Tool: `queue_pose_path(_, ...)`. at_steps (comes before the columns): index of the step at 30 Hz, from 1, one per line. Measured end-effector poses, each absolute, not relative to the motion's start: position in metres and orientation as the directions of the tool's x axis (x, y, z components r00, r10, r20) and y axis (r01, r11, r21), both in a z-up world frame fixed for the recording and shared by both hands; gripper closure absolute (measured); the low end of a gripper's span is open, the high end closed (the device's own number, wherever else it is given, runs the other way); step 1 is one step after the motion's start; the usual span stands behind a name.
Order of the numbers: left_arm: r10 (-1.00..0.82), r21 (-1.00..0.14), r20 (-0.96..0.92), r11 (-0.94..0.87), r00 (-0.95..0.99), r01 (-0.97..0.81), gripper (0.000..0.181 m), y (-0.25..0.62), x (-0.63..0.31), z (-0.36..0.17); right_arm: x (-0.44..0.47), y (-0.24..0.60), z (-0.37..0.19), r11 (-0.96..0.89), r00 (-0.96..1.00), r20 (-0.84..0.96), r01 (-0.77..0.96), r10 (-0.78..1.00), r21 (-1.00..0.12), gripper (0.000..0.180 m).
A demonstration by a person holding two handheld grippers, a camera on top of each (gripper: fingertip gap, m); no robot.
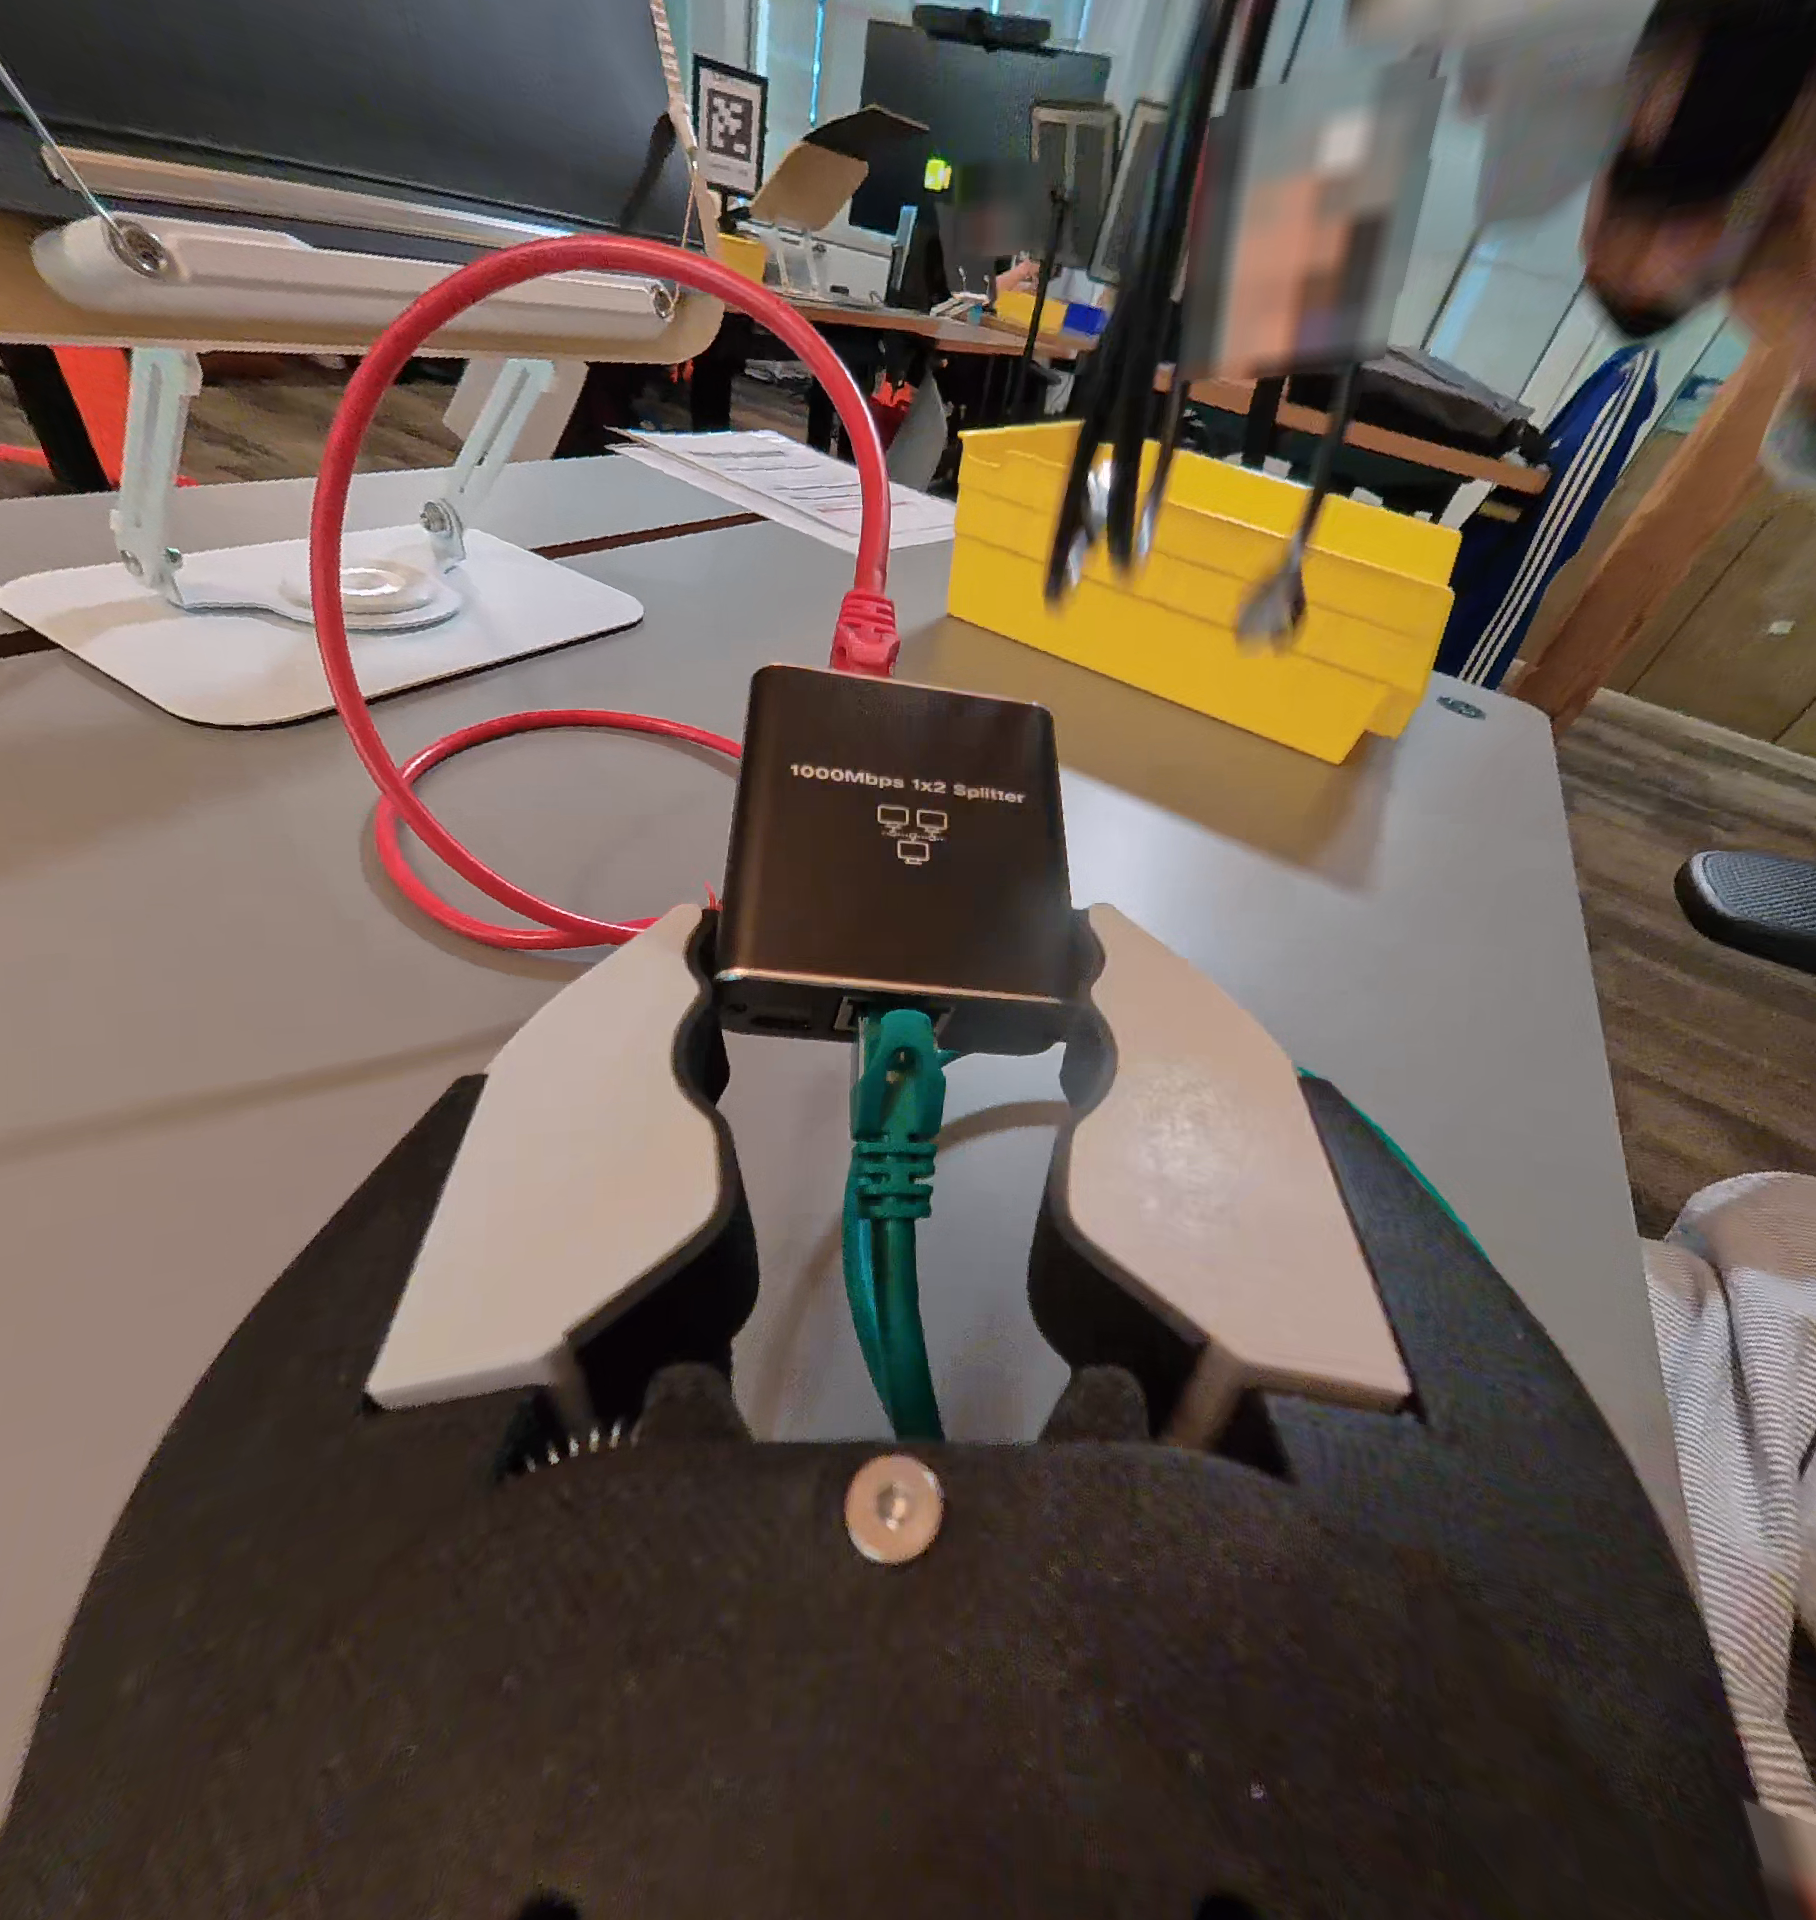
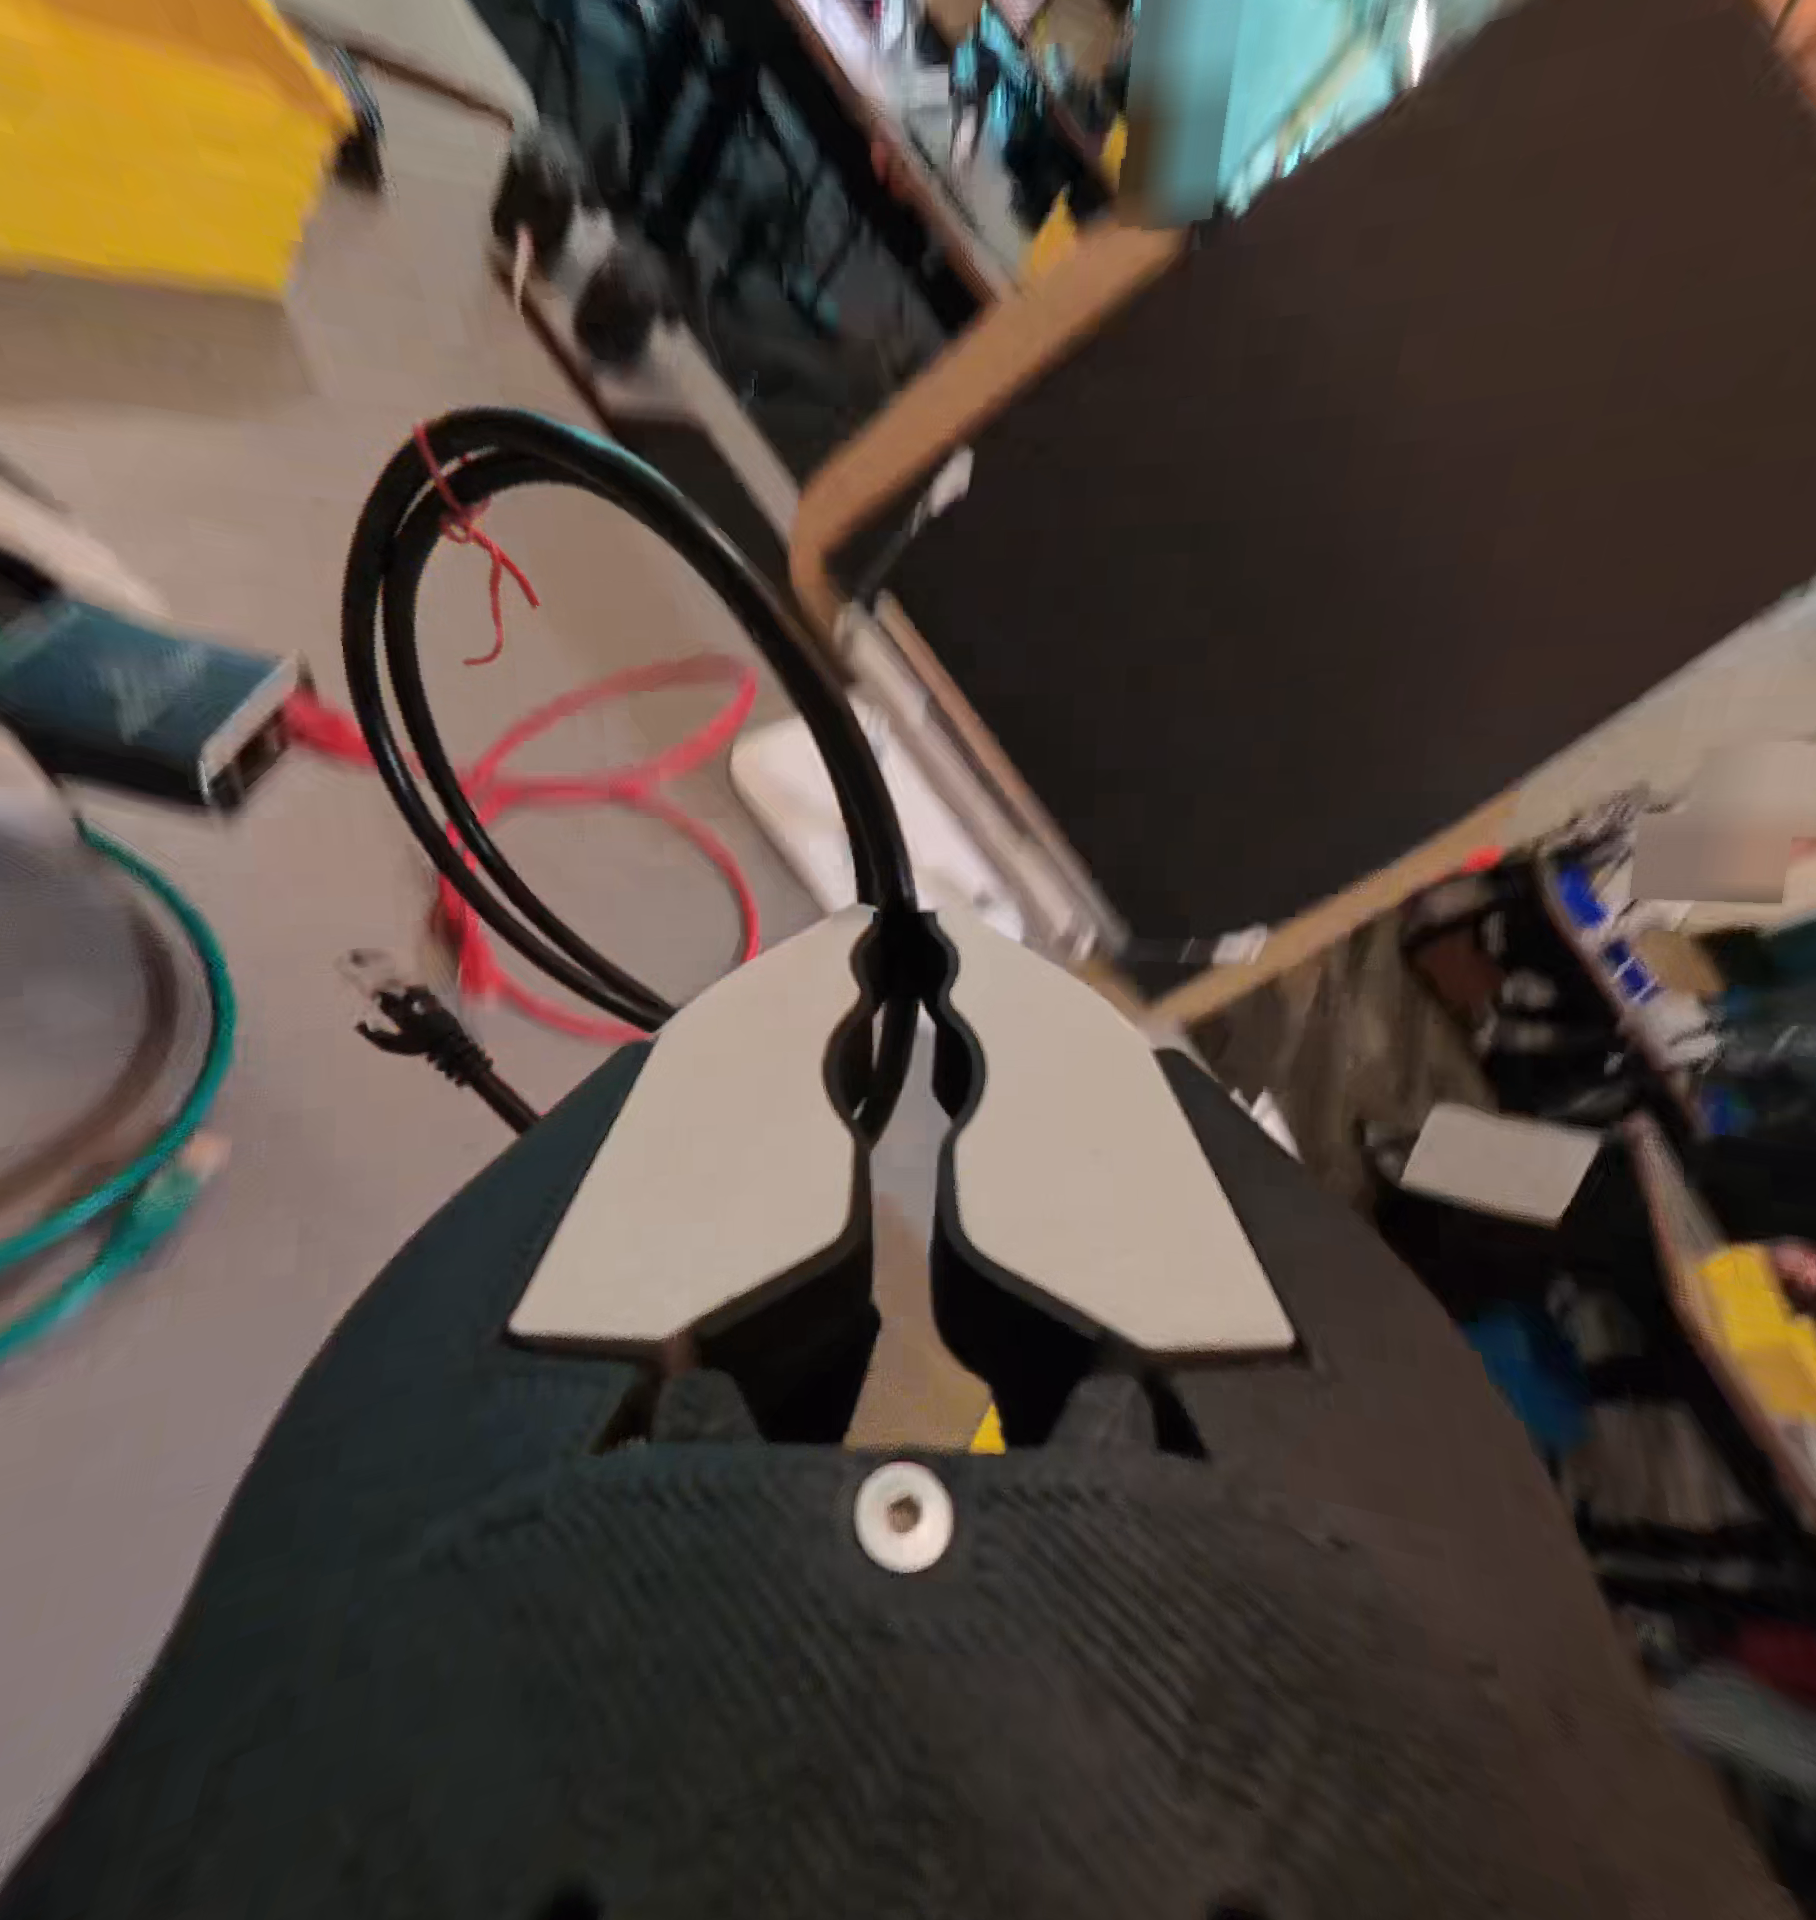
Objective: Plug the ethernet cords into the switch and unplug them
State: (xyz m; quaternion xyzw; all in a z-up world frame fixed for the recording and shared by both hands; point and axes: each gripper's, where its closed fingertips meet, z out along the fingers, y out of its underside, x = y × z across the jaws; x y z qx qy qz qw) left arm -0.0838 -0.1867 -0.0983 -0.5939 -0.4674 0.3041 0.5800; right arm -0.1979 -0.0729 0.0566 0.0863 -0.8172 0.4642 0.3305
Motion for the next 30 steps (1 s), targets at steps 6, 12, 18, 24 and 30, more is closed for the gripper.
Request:
queue_pose_path(6,0.915,-0.974,0.134,0.051,0.381,0.220,0.118,-0.181,-0.085,-0.102,-0.203,-0.013,-0.066,0.671,-0.903,0.410,-0.226,0.128,-0.706,0.174)
queue_pose_path(12,0.919,-0.971,0.108,0.015,0.380,0.239,0.119,-0.178,-0.087,-0.106,-0.204,-0.012,-0.077,0.764,-0.996,-0.005,0.071,0.089,-0.642,0.173)
queue_pose_path(18,0.917,-0.974,0.127,0.042,0.379,0.224,0.118,-0.179,-0.084,-0.103,-0.249,-0.058,-0.101,0.701,-0.967,-0.201,0.250,0.154,-0.668,0.169)
queue_pose_path(24,0.908,-0.975,0.136,0.052,0.396,0.214,0.118,-0.178,-0.082,-0.101,-0.264,-0.061,-0.122,0.676,-0.945,-0.236,0.326,0.225,-0.661,0.149)
queue_pose_path(30,0.902,-0.974,0.151,0.066,0.406,0.215,0.118,-0.178,-0.081,-0.101,-0.261,-0.036,-0.129,0.748,-0.972,0.127,0.065,0.197,-0.661,0.151)
